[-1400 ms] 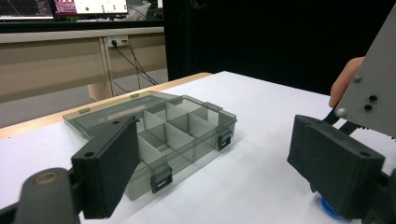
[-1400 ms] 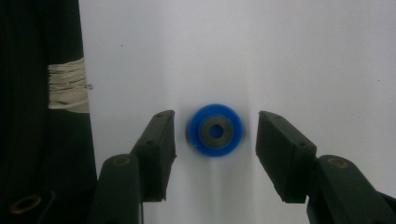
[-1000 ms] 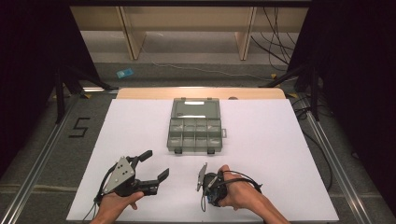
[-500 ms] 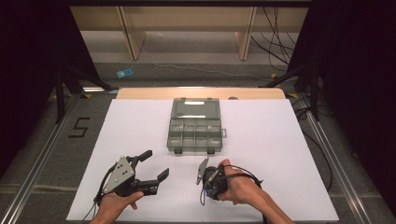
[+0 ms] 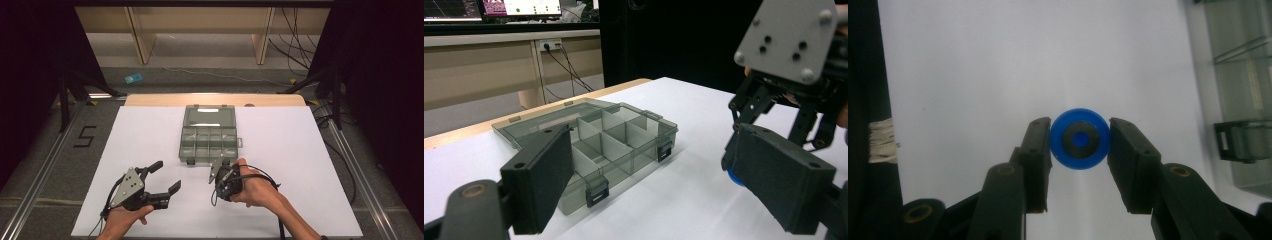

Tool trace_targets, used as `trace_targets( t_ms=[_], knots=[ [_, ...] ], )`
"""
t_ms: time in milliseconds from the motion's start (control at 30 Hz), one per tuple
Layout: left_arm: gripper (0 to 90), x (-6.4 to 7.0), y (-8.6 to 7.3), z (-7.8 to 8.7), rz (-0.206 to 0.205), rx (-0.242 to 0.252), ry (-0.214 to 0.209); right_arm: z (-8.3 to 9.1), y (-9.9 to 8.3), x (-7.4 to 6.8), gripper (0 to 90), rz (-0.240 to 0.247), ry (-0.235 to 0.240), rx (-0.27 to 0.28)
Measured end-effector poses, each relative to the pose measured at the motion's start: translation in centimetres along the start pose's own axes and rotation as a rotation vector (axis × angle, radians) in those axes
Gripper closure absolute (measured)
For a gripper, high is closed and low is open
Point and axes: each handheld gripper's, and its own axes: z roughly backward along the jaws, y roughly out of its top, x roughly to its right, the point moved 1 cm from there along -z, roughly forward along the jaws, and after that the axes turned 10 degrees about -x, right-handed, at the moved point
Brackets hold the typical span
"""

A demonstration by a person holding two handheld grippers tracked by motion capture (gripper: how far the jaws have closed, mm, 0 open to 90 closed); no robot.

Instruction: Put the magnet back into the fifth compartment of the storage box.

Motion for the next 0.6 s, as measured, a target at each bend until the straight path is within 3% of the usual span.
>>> trace_targets(
  t_ms=[67,600],
  knots=[
    [15.9,0.0,0.0,0.0,0.004,0.000,-0.001,0.2,0.3,0.2,62.2,-0.020,0.007,0.014],
    [16.0,0.0,0.0,0.0,0.006,0.002,-0.002,1.1,2.7,2.5,62.2,-0.029,-0.029,0.062]
  ],
)
